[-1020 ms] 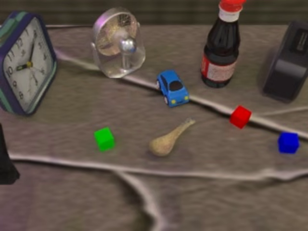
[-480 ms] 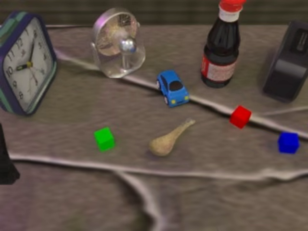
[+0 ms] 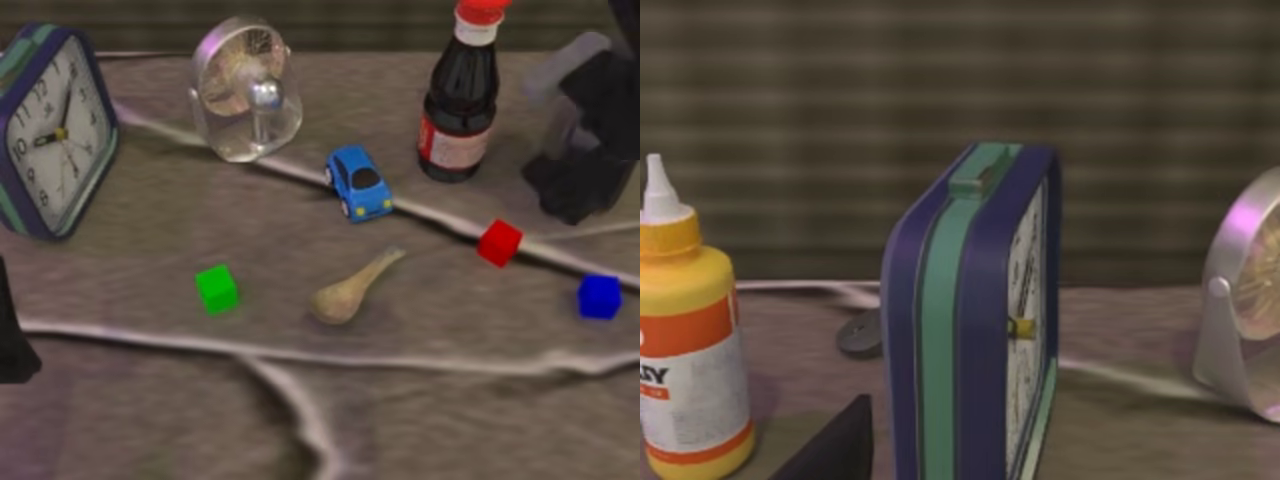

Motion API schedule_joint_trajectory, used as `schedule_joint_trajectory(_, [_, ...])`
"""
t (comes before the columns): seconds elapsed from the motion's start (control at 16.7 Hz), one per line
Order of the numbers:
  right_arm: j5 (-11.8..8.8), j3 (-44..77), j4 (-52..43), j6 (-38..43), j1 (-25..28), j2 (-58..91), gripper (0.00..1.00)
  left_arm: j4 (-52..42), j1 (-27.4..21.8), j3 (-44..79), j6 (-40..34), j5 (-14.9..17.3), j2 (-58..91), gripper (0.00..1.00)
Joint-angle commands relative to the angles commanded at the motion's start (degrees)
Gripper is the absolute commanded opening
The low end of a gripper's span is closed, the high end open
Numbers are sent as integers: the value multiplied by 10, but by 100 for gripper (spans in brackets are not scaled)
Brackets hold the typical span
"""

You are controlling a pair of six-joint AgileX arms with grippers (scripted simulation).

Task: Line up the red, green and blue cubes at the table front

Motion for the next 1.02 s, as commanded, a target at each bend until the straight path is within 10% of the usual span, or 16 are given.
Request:
schedule_joint_trajectory(0.48, [1, 245, -133, -67, 39, 262, 100, 0, 0, 0, 0, 0, 0, 100])
schedule_joint_trajectory(1.02, [1, 241, -116, -71, 41, 285, 100, 0, 0, 0, 0, 0, 0, 100])
